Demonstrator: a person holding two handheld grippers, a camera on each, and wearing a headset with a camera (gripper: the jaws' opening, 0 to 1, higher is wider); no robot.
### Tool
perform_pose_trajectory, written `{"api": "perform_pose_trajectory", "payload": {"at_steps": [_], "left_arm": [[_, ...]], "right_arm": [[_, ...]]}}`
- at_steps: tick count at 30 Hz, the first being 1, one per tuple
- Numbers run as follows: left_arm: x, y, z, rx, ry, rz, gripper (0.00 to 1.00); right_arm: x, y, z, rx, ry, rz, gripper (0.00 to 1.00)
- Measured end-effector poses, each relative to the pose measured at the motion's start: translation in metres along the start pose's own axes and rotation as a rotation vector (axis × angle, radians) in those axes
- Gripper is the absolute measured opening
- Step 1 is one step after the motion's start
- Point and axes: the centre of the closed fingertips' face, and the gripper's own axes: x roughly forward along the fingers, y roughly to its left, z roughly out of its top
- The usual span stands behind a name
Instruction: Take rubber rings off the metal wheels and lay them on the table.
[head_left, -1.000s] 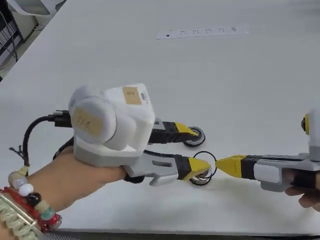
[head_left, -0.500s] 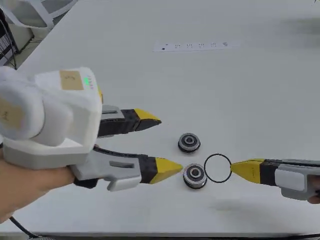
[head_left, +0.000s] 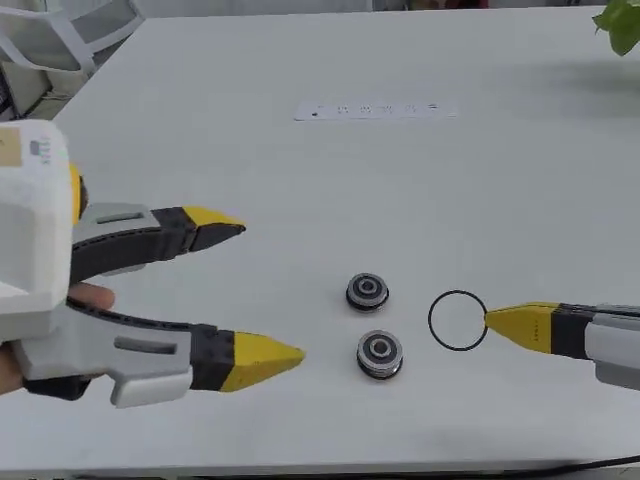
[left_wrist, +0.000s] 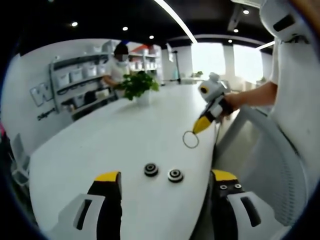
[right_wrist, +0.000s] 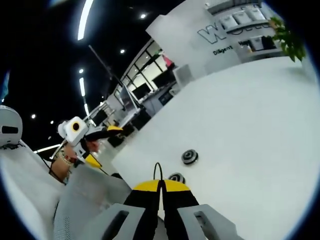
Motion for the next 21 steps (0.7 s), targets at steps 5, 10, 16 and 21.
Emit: {"api": "perform_pose_trajectory", "payload": {"at_steps": [5, 10, 16, 21], "left_arm": [[-0.013, 0.006, -0.004, -0.026, -0.012, 0.033, 0.81], [-0.024, 0.016, -0.009, -0.041, -0.019, 0.102, 0.93], [-0.035, 0.015, -0.019, -0.057, -0.004, 0.112, 0.96], [-0.042, 0.016, -0.024, -0.074, -0.007, 0.136, 1.0]], "right_arm": [[-0.004, 0.006, 0.005, -0.004, -0.011, -0.003, 0.0], [-0.003, 0.016, 0.007, 0.01, -0.027, 0.01, 0.0], [-0.001, 0.025, 0.011, 0.004, -0.028, 0.024, 0.0], [0.001, 0.028, 0.018, -0.012, -0.032, 0.015, 0.0]]}}
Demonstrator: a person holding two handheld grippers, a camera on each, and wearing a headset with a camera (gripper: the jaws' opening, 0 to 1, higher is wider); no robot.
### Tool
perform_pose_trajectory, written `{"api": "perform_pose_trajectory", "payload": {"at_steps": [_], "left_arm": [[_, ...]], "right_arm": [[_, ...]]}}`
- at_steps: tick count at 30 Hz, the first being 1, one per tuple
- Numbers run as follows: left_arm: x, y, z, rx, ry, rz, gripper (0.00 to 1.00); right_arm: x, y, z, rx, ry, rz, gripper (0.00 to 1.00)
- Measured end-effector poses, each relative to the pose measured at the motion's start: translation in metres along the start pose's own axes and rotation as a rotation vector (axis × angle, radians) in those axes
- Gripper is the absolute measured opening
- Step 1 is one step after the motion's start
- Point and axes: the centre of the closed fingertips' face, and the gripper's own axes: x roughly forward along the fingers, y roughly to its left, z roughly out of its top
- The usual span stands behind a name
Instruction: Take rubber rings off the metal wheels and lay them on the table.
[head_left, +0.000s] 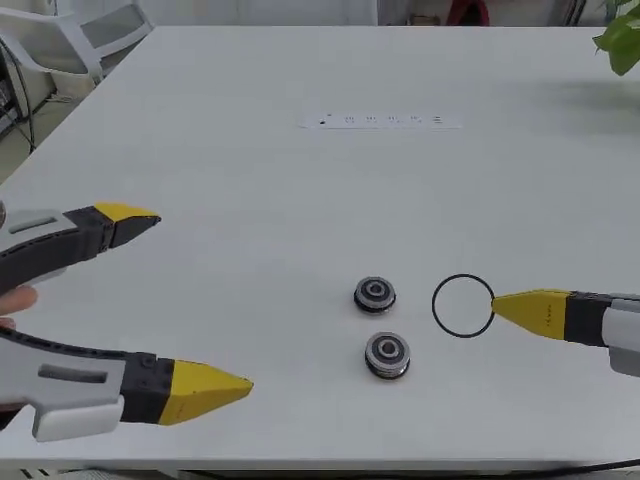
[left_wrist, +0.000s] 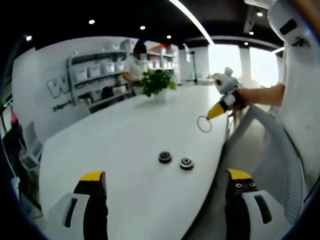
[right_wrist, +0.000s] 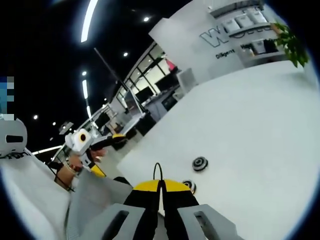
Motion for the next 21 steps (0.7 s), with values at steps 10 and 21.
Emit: {"api": "perform_pose_trajectory", "payload": {"at_steps": [10, 21], "left_arm": [[-0.017, 0.004, -0.01, -0.028, -0.021, 0.0, 1.0], [-0.03, 0.015, -0.025, -0.046, -0.016, 0.004, 1.0]], "right_arm": [[0.006, 0.013, 0.011, -0.037, -0.013, -0.002, 0.0], [0.025, 0.027, 0.014, -0.057, -0.018, 0.001, 0.0]]}}
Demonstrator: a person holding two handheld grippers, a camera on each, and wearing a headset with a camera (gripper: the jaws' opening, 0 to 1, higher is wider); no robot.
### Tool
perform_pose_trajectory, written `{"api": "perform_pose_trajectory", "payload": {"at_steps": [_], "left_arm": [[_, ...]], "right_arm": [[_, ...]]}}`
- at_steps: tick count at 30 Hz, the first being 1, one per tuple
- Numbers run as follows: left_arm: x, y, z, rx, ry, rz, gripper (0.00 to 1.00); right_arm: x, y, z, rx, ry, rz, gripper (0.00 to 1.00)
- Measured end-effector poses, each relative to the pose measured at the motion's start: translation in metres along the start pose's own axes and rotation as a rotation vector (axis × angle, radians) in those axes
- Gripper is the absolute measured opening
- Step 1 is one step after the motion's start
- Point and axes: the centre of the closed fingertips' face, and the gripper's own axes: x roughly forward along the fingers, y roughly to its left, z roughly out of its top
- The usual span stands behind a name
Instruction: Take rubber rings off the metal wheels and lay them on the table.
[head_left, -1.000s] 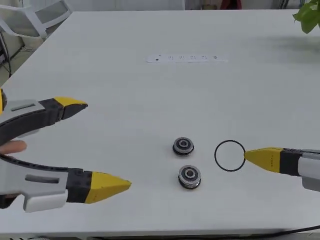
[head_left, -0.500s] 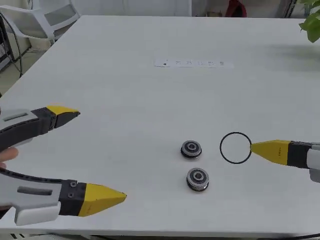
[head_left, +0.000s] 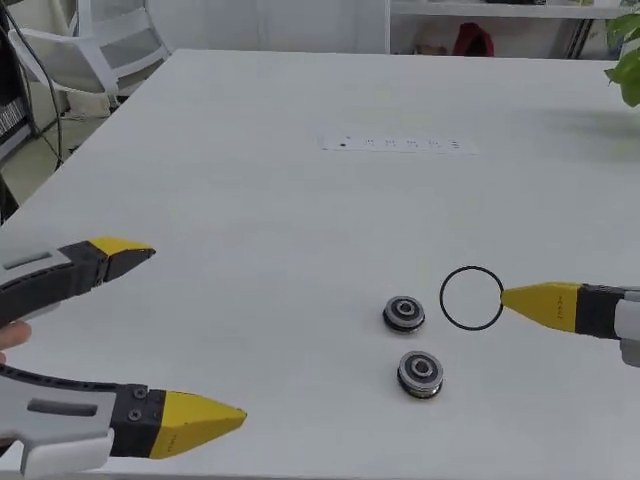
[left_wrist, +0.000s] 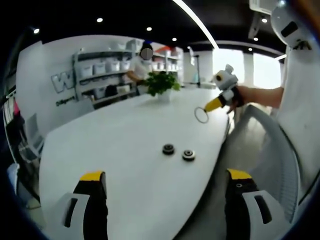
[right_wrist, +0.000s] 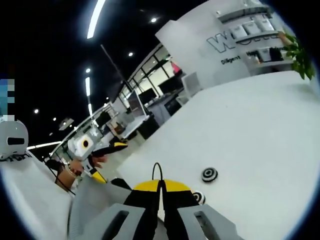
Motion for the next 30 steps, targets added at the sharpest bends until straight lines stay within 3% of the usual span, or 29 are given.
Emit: {"api": "perform_pose_trajectory", "payload": {"at_steps": [11, 30], "left_arm": [[-0.004, 0.009, -0.008, 0.011, 0.001, -0.017, 1.0], [-0.003, 0.02, -0.017, -0.006, -0.018, -0.018, 1.0]], "right_arm": [[0.022, 0.013, 0.004, -0.035, 0.021, 0.003, 0.0], [0.067, 0.02, 0.01, -0.078, 0.096, 0.03, 0.0]]}}
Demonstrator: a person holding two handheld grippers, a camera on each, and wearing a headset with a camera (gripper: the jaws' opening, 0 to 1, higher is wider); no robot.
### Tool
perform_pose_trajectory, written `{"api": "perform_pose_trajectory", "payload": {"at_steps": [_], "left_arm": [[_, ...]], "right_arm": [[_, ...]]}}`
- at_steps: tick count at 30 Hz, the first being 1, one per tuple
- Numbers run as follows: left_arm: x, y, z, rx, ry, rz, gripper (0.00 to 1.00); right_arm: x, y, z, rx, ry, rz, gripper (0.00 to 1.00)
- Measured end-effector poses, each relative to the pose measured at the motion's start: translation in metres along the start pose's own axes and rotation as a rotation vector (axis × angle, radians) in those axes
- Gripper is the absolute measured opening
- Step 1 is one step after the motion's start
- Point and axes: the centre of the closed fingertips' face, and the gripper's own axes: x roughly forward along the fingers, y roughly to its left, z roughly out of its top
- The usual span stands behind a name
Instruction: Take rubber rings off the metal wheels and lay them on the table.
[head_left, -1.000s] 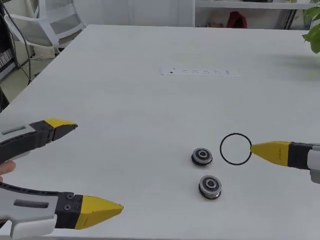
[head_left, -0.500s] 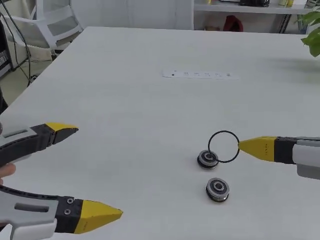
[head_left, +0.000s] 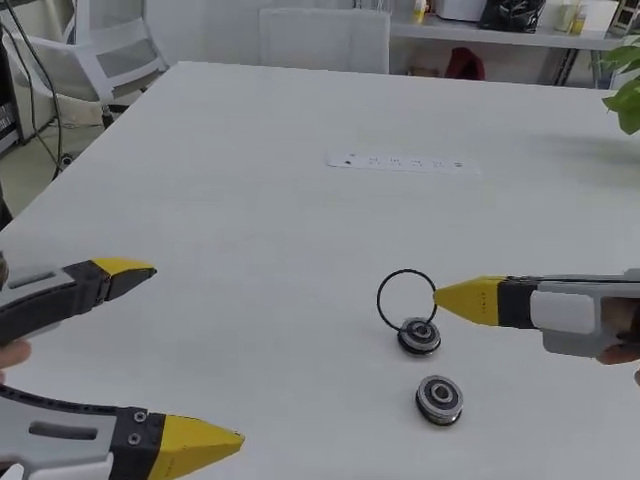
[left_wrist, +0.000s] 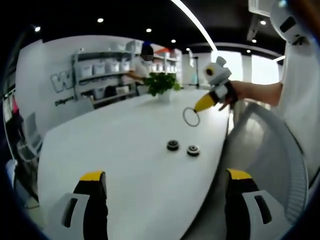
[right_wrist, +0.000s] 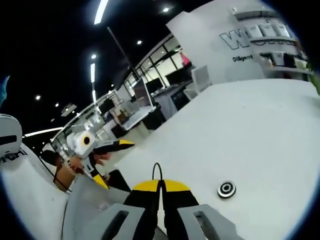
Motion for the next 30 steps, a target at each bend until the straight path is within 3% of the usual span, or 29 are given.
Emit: {"api": "perform_pose_trajectory", "payload": {"at_steps": [18, 21, 30], "left_arm": [[-0.002, 0.001, -0.01, -0.021, 0.015, 0.014, 1.0], [-0.002, 0.0, -0.013, -0.022, 0.027, 0.012, 1.0], [-0.003, 0.002, -0.013, -0.028, 0.027, 0.026, 1.0]], "right_arm": [[0.04, 0.001, -0.014, -0.016, 0.108, 0.045, 0.0], [0.049, 0.004, -0.019, 0.041, 0.115, 0.088, 0.0], [0.065, -0.004, -0.03, 0.07, 0.157, 0.076, 0.0]]}}
